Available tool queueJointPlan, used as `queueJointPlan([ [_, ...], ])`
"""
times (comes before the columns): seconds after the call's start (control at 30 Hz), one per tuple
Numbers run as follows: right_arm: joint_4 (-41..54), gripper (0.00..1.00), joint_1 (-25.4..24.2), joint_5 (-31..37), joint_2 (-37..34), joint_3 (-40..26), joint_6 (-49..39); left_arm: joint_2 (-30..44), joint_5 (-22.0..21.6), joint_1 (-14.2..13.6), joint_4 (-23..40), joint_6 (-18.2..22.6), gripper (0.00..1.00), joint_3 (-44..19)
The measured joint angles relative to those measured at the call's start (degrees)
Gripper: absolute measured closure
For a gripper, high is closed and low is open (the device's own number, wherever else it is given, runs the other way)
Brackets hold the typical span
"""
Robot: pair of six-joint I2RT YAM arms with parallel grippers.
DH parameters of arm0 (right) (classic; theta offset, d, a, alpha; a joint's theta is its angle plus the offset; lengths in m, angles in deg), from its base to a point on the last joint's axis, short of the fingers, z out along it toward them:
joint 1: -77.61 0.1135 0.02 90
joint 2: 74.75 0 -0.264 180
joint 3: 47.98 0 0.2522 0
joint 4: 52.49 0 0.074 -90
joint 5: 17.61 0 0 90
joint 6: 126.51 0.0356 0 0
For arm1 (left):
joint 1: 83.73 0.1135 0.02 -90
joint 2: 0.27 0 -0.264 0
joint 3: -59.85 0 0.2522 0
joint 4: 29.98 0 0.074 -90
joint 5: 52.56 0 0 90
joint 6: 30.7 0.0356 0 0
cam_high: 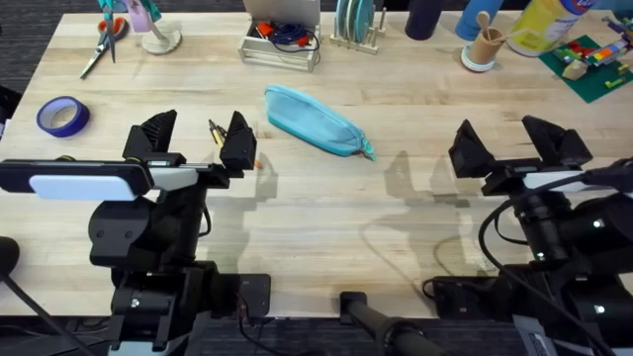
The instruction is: Unzip the bag, pick up the pens from the table one at a time and place them inside, then zip the bag closed.
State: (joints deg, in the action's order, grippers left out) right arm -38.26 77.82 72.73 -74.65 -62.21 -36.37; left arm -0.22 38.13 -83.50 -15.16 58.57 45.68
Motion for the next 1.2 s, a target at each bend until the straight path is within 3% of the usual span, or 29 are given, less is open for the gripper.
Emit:
queueJointPlan([
  [0.4, 0.0, 0.005, 0.0, 0.0, 0.0, 0.0, 0.06, 0.0, -0.02, 0.0, -0.15, -0.15, 0.004, 0.0],
  [0.77, -1.69, 0.004, 0.0, -1.14, 0.0, 0.02, 1.16, -0.02, 0.0, 0.0, -4.27, -0.17, 0.006, -0.02],
  [0.93, -1.38, 0.005, 0.0, -1.27, -0.02, -0.23, 1.18, 0.0, -0.02, 0.0, 1.95, -0.17, 0.007, -1.29],
  [1.2, 0.1, 0.005, 0.0, -1.28, -1.4, -6.02, 1.23, 0.81, -0.07, 0.0, 12.27, -0.17, 0.007, -9.49],
])
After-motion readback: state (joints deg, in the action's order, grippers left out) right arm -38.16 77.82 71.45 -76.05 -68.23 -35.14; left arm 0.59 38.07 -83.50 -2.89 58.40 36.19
